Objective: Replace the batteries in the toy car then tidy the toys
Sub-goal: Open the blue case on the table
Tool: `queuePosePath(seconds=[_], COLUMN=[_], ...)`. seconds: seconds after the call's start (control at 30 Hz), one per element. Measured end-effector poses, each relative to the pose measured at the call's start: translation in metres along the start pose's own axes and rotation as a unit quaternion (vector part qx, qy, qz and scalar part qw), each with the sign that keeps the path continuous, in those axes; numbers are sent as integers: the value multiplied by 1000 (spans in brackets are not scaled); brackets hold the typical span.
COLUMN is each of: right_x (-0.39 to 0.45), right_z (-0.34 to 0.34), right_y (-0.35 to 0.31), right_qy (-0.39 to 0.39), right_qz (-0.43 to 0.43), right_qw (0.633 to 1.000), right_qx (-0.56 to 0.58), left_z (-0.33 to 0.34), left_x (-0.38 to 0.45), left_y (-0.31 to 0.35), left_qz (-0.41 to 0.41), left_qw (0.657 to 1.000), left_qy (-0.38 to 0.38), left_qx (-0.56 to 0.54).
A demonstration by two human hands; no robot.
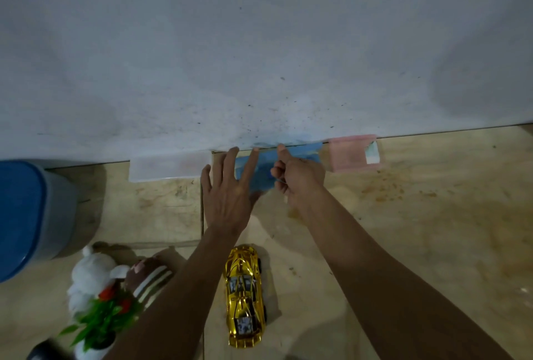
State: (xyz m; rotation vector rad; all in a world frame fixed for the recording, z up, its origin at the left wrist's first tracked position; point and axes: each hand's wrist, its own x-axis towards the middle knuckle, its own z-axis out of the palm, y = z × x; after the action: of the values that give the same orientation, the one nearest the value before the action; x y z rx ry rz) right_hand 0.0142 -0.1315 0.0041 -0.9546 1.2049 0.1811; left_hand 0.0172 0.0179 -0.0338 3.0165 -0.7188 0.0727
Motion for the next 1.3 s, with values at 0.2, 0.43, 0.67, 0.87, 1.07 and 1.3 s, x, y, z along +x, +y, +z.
queuePosePath(seconds=[0.2,0.43,0.67,0.87,1.07,1.3], right_x=[13,45,86,94,102,106], right_z=[-23,-70,-54,-48,-51,-56], right_y=[-12,16,50,51,53,42], right_qy=[-44,-36,-21,31,37,13], right_qz=[-96,-582,-653,-652,-704,-737], right_qw=[990,624,411,387,377,360], right_qx=[-96,-519,-636,-652,-600,-572], left_z=[-6,-6,-5,-1,-6,-5], left_x=[9,20,21,21,21,22], left_y=[-2,-8,-9,-12,-10,-10], left_qz=[-5,8,6,11,5,2], left_qw=[998,997,997,997,997,997], left_qy=[-55,-70,-65,-59,-71,-71], left_qx=[17,28,41,42,42,40])
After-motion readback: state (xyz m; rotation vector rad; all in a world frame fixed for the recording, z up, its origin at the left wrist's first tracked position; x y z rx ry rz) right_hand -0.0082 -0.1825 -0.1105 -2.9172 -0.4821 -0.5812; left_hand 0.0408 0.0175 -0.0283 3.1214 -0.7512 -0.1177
